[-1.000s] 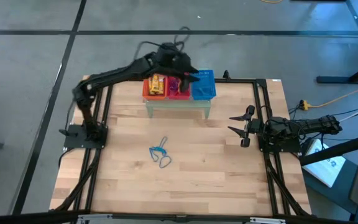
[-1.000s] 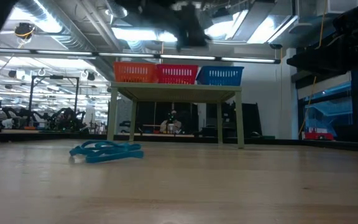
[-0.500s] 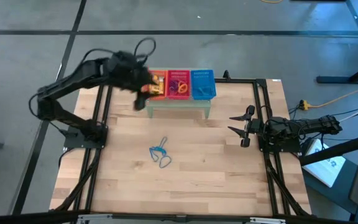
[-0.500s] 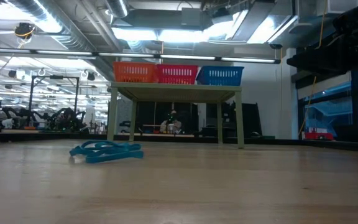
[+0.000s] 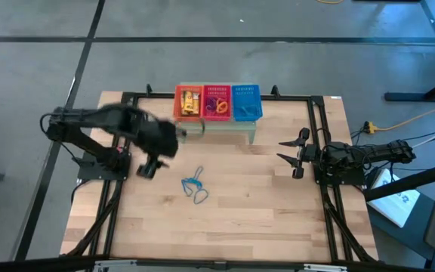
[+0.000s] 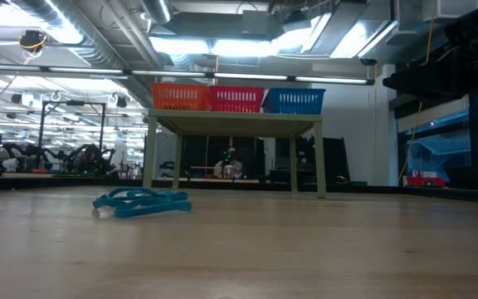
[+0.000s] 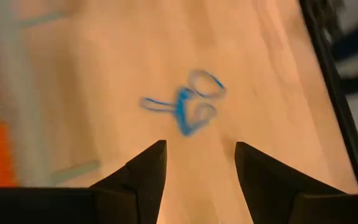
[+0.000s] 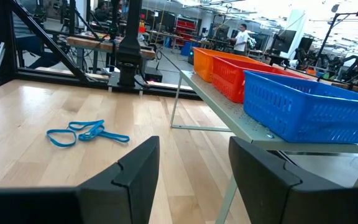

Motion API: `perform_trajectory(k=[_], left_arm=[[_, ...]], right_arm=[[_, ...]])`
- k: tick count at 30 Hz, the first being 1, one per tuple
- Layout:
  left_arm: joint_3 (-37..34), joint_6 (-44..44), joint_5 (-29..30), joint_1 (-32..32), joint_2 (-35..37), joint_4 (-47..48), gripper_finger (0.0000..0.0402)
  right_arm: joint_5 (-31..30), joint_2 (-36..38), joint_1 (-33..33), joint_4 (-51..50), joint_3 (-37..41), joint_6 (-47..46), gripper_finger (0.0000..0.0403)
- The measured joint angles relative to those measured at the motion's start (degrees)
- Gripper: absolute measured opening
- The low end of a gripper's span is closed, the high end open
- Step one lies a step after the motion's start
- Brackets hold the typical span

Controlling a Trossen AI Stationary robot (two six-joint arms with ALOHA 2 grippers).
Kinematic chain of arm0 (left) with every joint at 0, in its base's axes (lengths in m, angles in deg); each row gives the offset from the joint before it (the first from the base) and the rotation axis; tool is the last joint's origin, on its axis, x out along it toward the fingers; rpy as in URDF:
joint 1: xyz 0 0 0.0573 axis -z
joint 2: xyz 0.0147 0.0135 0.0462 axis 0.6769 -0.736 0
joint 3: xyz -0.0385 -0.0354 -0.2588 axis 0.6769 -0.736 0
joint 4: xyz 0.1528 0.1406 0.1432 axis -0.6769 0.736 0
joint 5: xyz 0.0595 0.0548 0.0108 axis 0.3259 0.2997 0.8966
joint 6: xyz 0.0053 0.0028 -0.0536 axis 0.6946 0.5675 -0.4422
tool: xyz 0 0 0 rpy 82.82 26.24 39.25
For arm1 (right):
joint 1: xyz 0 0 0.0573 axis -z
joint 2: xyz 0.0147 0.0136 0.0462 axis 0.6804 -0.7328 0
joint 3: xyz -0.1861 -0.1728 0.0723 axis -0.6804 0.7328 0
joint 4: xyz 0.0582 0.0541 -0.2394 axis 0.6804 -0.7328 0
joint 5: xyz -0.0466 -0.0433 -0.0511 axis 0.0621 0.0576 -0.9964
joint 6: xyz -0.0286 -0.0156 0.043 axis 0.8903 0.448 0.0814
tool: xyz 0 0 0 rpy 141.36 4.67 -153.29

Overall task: Pick & Place Office Desk Supplies
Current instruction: Put the blue rubber band into the blue bin on the shelf

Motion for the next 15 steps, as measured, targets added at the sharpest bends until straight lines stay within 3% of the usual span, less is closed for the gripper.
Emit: perform_trajectory(k=[7, 15], left_arm=[[-11.6, 5.4, 0.9, 10.4, -4.0, -3.2, 0.0185], [-24.1, 8.8, 3.9, 12.0, -8.9, -19.1, 0.0184]], right_arm=[[0.1, 0.0, 0.0, 0.0, 0.0, 0.0, 0.0195], [0.1, 0.0, 0.0, 0.0, 0.0, 0.0, 0.0195]])
